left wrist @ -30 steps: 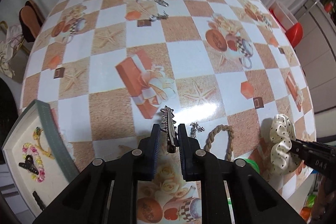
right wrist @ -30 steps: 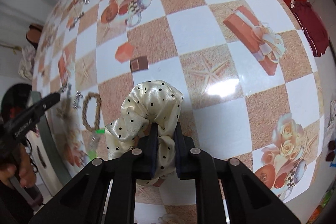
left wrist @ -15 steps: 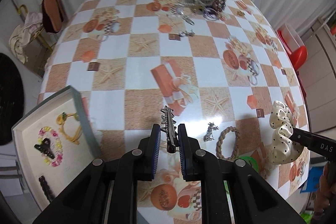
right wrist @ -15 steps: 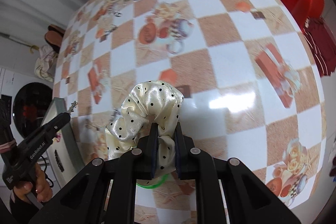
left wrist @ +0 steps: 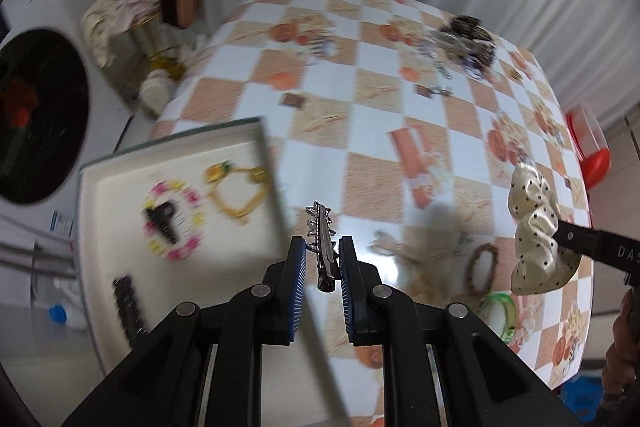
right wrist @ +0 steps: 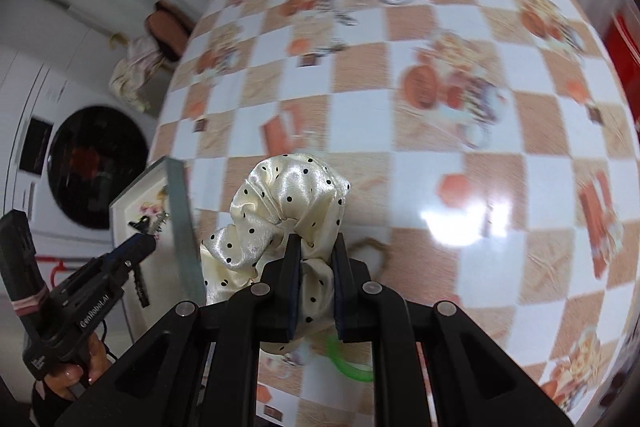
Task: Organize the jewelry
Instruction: 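Lift both items and carry them over the white tray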
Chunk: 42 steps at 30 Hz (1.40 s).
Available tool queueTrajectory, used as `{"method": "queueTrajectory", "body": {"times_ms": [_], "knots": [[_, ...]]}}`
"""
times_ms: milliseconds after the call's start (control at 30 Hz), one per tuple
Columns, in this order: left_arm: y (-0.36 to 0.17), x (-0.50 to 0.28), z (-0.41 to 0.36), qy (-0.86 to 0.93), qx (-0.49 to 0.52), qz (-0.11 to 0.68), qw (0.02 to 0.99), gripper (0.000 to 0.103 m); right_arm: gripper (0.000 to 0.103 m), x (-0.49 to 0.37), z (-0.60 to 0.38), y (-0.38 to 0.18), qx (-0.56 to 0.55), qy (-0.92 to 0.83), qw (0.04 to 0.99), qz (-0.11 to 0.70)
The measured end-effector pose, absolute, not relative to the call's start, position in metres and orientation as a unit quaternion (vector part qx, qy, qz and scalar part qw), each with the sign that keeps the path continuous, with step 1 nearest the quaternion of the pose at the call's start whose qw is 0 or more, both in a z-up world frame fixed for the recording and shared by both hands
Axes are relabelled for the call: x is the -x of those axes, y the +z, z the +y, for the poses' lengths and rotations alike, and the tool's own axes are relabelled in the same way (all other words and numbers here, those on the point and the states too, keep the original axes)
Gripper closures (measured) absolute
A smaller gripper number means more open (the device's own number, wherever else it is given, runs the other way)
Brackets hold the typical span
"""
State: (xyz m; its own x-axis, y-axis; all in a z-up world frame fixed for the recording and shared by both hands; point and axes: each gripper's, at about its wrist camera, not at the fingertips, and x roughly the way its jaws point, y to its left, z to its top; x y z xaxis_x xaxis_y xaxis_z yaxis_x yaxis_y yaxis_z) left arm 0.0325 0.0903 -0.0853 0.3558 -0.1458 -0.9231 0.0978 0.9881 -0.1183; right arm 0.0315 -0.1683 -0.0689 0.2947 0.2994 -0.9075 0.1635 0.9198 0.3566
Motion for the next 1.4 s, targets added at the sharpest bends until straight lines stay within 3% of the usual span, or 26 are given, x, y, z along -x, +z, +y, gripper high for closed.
{"method": "queueTrajectory", "body": {"times_ms": [600,1400], "knots": [[-0.118,0.024,0.197,0.041,0.096,0.579,0.809,0.081,0.088,-0.075,0.003,-0.078,-0.074,0.207,0.759,0.613],[-0.161,0.060,0.218,0.083,0.095,0.594,0.795,0.081,0.088,-0.118,0.163,-0.119,0.017,0.295,0.733,0.612]]}}
